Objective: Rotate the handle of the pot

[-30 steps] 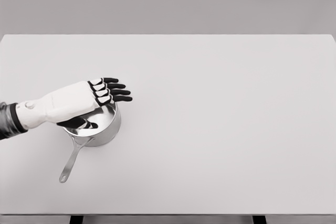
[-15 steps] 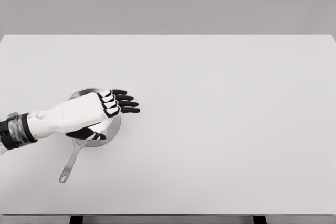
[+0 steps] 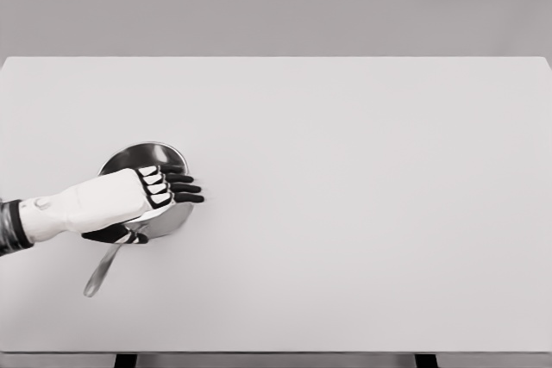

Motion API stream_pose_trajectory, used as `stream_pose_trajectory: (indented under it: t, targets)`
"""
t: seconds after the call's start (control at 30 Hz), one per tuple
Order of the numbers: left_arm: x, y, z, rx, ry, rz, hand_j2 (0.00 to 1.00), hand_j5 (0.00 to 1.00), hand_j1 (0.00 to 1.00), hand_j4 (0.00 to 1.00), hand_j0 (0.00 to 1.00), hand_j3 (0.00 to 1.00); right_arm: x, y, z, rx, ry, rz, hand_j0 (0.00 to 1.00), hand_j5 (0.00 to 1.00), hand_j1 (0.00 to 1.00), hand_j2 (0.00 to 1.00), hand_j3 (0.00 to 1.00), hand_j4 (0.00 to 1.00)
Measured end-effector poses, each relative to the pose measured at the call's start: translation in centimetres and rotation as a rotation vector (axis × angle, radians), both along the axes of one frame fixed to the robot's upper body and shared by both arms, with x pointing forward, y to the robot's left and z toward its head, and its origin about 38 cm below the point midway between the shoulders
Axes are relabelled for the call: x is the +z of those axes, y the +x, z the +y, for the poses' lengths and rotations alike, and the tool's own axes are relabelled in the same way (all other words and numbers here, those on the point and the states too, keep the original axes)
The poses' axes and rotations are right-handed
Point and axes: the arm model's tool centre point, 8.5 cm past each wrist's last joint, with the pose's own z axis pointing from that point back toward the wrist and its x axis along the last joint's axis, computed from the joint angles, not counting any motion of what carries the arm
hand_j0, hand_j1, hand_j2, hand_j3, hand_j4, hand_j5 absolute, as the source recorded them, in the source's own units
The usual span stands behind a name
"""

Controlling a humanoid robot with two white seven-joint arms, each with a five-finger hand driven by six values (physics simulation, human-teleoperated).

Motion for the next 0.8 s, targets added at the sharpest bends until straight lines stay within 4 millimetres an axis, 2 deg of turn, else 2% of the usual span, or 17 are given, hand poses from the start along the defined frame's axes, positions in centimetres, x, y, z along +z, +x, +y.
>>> stream_pose_trajectory:
  t: [0.4, 0.8]
  targets:
    - [2.1, 0.4, 3.2, 0.045, 0.093, -0.041, 1.00, 1.00, 1.00, 1.00, 1.00, 1.00, 0.0, 0.0, 0.0, 0.000, 0.000, 0.000, 1.00, 1.00, 1.00, 1.00, 1.00, 1.00]
    - [2.7, 0.4, 5.1, 0.066, 0.173, -0.052, 1.00, 1.00, 1.00, 1.00, 1.00, 1.00, 0.0, 0.0, 0.0, 0.000, 0.000, 0.000, 1.00, 1.00, 1.00, 1.00, 1.00, 1.00]
